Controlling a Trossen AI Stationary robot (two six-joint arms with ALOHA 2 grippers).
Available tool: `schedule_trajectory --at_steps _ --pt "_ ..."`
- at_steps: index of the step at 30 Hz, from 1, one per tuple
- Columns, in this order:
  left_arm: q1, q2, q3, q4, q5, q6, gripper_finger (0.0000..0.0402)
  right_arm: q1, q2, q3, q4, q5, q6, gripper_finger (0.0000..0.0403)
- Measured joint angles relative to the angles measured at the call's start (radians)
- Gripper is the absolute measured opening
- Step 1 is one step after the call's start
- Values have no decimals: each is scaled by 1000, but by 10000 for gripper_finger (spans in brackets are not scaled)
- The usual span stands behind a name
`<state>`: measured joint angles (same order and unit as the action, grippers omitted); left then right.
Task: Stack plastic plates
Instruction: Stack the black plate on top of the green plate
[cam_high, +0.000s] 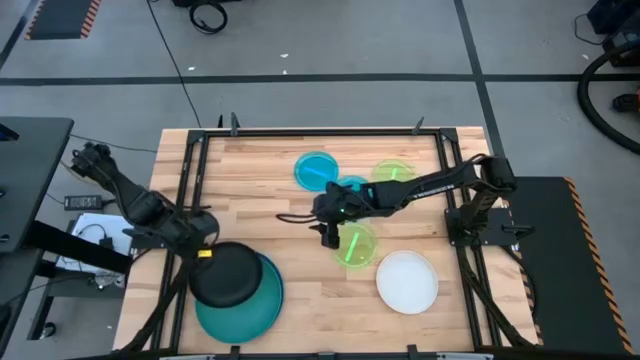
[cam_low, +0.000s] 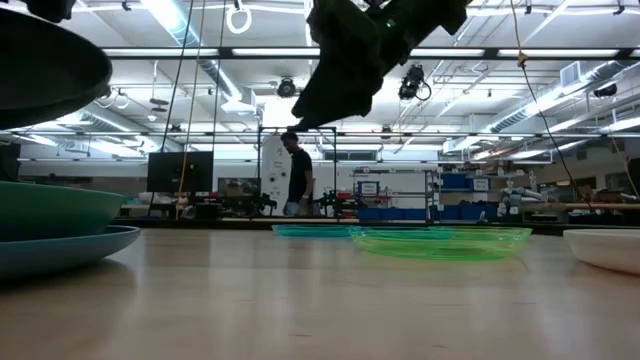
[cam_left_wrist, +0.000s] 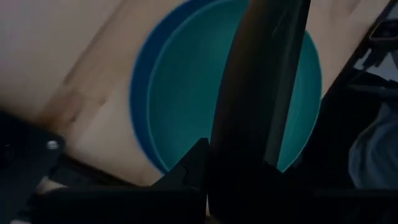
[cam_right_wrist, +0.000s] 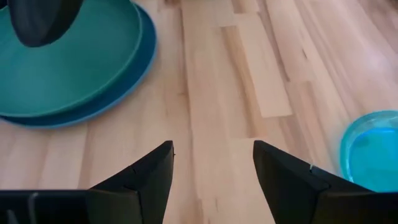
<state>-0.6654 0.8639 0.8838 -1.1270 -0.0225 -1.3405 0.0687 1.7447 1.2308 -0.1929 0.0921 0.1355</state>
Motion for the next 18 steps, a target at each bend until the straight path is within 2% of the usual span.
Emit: schedule_trajectory --at_steps 8,18 --pt "-56 0 -151 258 42 -43 50 52 19 -8 53 0 3 229" --pt "-102 0 -278 386 64 -98 50 85 18 -8 73 10 7 229"
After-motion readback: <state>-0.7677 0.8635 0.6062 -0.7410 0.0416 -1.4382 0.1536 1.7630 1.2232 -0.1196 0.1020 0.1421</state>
